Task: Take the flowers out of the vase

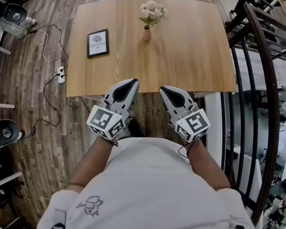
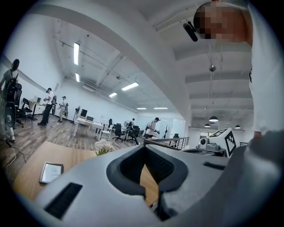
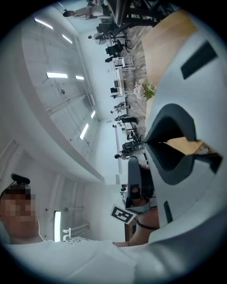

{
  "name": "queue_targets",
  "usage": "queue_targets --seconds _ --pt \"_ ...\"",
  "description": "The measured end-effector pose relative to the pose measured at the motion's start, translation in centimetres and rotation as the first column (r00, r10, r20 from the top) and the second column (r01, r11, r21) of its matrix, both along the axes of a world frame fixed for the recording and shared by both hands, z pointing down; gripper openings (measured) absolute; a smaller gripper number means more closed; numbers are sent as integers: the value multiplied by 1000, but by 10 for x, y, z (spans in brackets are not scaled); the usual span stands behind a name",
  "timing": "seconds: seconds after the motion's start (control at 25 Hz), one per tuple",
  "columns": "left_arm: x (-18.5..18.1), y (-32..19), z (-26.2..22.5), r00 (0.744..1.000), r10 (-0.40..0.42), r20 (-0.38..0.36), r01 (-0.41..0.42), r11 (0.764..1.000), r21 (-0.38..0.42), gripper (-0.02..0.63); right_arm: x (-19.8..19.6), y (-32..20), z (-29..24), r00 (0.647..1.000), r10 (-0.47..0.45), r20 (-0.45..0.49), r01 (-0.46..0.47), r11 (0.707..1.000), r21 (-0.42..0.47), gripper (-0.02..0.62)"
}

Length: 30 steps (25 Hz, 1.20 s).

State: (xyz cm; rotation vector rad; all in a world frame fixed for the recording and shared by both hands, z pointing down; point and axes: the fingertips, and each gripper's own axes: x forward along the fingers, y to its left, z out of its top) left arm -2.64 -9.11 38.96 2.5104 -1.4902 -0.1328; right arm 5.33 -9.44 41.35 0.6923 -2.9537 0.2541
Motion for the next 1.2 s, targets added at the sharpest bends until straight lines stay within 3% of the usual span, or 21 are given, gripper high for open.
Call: queue_targets --seconds 0.28,0.52,1.2 --pt "-55 -16 6 999 26 22 -27 1000 8 4 -52 -20 9 998 52 -27 -52 999 -14 6" --pt "-82 -23 12 1000 27 -7 -27 1000 -10 5 -84 -26 13 998 47 -48 -48 999 -24 6" --pt "-106 -76 22 1000 -7 16 7 999 -32 5 -105 -95 31 997 33 -66 -37 997 -60 26"
